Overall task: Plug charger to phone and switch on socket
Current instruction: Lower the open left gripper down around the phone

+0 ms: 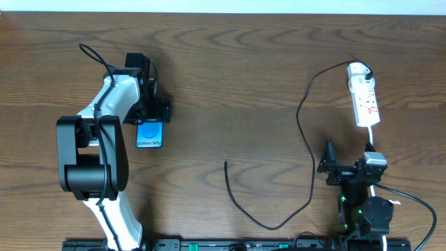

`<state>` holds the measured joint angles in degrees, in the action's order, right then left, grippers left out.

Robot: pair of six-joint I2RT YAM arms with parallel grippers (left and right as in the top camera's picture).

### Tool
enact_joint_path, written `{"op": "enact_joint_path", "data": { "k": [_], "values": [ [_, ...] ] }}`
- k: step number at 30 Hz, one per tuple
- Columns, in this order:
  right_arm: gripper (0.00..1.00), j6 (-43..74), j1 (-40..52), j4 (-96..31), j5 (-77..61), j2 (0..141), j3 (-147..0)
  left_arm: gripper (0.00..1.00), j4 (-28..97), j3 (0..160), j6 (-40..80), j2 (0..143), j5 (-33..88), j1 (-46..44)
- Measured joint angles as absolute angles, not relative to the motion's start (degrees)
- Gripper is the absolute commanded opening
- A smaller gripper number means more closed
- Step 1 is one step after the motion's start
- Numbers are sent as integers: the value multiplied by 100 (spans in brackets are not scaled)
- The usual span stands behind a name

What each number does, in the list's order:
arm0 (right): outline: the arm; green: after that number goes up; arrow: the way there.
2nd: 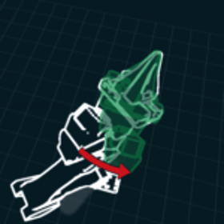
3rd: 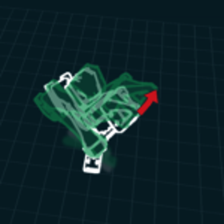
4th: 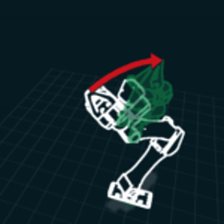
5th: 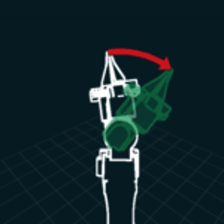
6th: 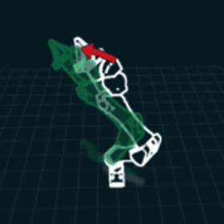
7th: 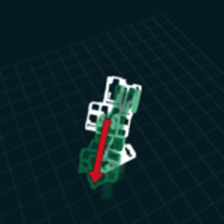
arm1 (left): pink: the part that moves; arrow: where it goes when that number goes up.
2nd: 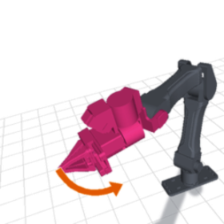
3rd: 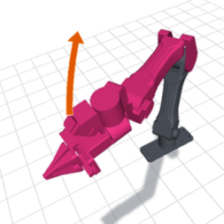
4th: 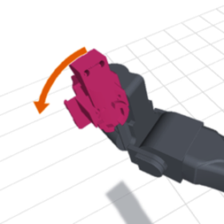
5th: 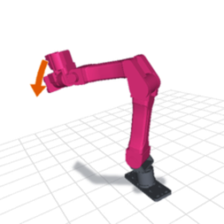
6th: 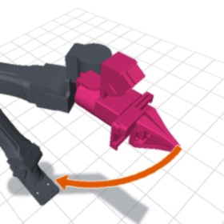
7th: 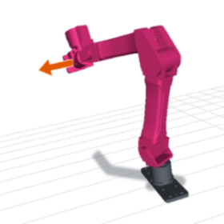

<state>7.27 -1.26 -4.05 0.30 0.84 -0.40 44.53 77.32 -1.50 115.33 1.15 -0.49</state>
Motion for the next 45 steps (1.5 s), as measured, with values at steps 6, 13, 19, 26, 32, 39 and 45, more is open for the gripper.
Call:
{"op": "enact_joint_path", "data": {
  "k": [6, 13, 19, 26, 32, 39, 45],
  "values": [
    [99, 727, -126, -405, 30, 84, -40, 98, 4401, 7627, -148, 11533, 137, -49],
    [99, 727, -126, -405, 30, 84, -40, 98, 4298, 7599, -150, 11531, 200, -49],
    [99, 727, -126, -405, 30, 84, -40, 98, 4235, 7575, -150, 11531, 342, -43],
    [99, 727, -126, -405, 30, 84, -40, 98, 4169, 7522, -150, 11507, 399, -43],
    [99, 727, -126, -405, 30, 84, -40, 98, 4104, 7454, -150, 11465, 397, -43],
    [99, 727, -126, -405, 30, 84, -40, 98, 4104, 7454, -150, 11465, 399, -43],
    [99, 727, -126, -405, 30, 84, -40, 98, 4104, 7454, -150, 11465, 397, -43]
  ]
}}
